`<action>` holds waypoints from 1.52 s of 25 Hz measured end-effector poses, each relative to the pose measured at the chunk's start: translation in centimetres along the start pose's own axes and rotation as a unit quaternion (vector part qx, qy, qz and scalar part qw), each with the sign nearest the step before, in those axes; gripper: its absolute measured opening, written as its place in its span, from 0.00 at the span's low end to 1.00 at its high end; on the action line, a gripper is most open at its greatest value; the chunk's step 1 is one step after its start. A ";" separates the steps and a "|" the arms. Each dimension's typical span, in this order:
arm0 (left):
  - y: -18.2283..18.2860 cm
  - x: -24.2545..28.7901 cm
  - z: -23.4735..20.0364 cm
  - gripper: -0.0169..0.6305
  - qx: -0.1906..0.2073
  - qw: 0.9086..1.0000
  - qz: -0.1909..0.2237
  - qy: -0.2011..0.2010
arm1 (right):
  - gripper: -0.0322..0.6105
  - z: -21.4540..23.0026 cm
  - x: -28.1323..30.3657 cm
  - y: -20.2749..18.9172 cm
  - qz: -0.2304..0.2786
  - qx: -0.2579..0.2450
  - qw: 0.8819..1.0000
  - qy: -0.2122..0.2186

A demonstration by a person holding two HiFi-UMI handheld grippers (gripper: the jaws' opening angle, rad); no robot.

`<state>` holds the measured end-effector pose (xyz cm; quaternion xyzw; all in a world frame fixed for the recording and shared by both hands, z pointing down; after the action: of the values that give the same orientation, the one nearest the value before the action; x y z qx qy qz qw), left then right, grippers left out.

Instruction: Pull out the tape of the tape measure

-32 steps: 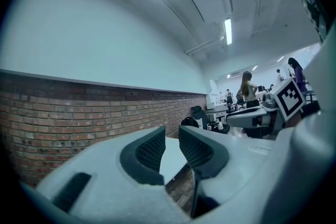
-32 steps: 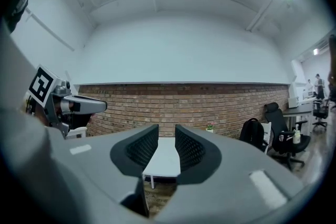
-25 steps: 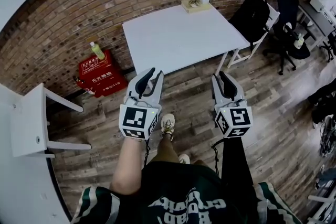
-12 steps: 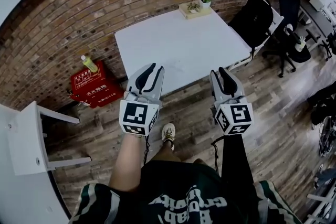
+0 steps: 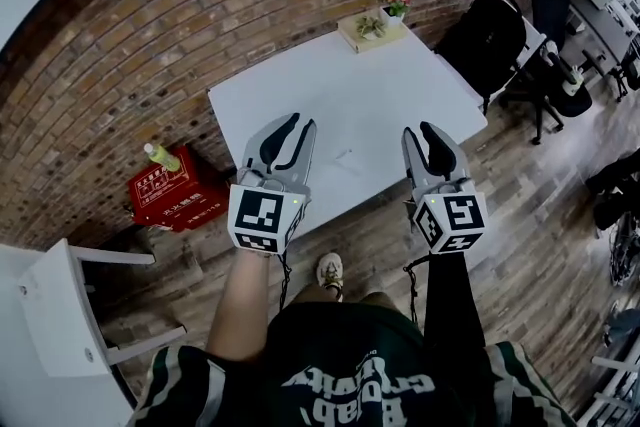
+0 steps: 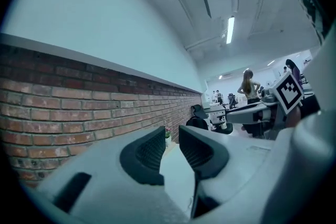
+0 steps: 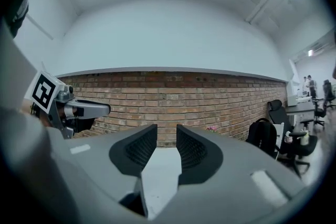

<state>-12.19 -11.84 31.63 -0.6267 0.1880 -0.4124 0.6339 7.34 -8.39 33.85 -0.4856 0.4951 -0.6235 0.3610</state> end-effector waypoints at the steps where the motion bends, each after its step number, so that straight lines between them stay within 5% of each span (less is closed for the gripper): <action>1: -0.1 0.6 -0.5 0.14 0.005 1.000 -0.001 -0.007 | 0.25 -0.1 0.8 0.0 -0.002 0.001 1.000 -0.001; 11: -2.4 4.0 -3.8 0.15 0.002 0.999 -0.002 -0.039 | 0.27 -0.8 5.7 -0.7 -0.025 -0.004 1.000 -0.008; 25: -4.1 6.8 -3.0 0.17 -0.011 0.998 -0.037 -0.052 | 0.28 0.6 8.6 -1.2 -0.048 -0.003 0.999 0.017; 31: -6.8 9.8 -1.4 0.18 0.004 0.994 -0.094 -0.064 | 0.30 1.2 11.6 -4.2 -0.103 -0.002 0.993 0.058; 38: -12.3 12.5 0.4 0.25 0.027 0.981 -0.176 -0.075 | 0.37 0.6 15.2 -11.2 -0.196 -0.009 0.974 0.118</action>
<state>-8.06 -19.58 46.86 -0.6622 0.0153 -0.4740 0.5802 4.23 -19.90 48.43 -0.4992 0.4350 -0.7306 0.1668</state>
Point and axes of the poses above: the fingertips, and each gripper's own axes: x forward along the fingers, z to its right, y out of its top, the point moved 3 cm from there along -x, backward along the fingers, and after that the axes turned 13 degrees about -z, right-handed, at the moved point
